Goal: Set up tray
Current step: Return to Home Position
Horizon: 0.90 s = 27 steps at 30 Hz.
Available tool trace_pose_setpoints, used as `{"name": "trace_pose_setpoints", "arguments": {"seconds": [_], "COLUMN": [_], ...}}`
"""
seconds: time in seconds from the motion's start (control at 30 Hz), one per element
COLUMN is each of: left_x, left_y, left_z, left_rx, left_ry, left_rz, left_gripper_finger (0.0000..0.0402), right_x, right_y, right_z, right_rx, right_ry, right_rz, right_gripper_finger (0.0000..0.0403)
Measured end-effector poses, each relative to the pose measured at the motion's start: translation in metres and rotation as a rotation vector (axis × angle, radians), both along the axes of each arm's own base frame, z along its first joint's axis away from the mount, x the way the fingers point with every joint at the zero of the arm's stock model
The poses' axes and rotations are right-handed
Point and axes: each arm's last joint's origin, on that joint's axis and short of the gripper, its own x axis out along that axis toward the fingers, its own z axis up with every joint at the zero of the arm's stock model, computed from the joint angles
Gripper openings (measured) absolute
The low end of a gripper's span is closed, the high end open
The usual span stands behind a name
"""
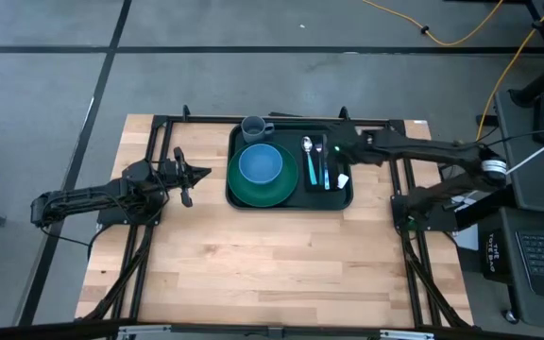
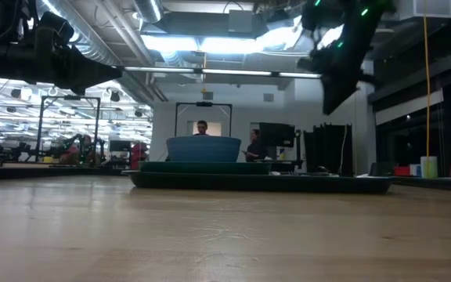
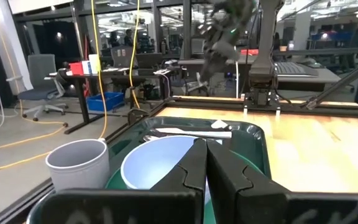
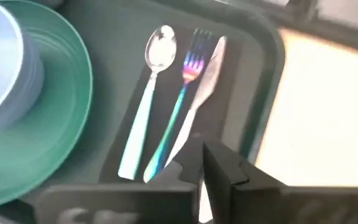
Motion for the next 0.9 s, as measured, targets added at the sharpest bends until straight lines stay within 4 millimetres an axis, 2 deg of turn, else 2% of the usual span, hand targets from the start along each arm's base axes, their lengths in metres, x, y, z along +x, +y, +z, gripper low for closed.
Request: {"name": "trace_pose_setpoints", "arguments": {"seconds": [0.07, 0.2, 0.33, 0.43, 0.7, 0.9], "left_x": [0.000, 0.000, -0.001, -0.001, -0.002, -0.004], "left_y": [0.000, 0.000, 0.000, 0.000, -0.001, -0.001], "left_z": [0.000, -0.003, -0.014, -0.013, 0.001, 0.005], "left_rx": [0.005, 0.005, -0.046, -0.057, 0.002, 0.023], "left_ry": [0.002, 0.039, 0.134, 0.126, -0.011, -0.056], "left_rz": [0.000, 0.007, 0.009, -0.002, 0.001, 0.009], "left_gripper_finger": [0.0003, 0.0003, 0.0003, 0.0003, 0.0003, 0.0003], "right_x": [-0.007, -0.009, -0.008, -0.009, -0.015, -0.020], "right_y": [0.015, 0.047, 0.078, 0.096, 0.124, 0.133], "right_z": [0.009, 0.014, 0.005, -0.011, -0.048, -0.056], "right_rx": [-0.037, -0.124, -0.239, -0.300, -0.390, -0.474], "right_ry": [0.011, 0.009, 0.010, -0.020, -0.138, -0.128], "right_rz": [0.032, 0.076, 0.129, 0.141, 0.177, 0.266], "right_gripper_finger": [0.0008, 0.0012, 0.0006, 0.0007, 0.0006, 0.0006]}}
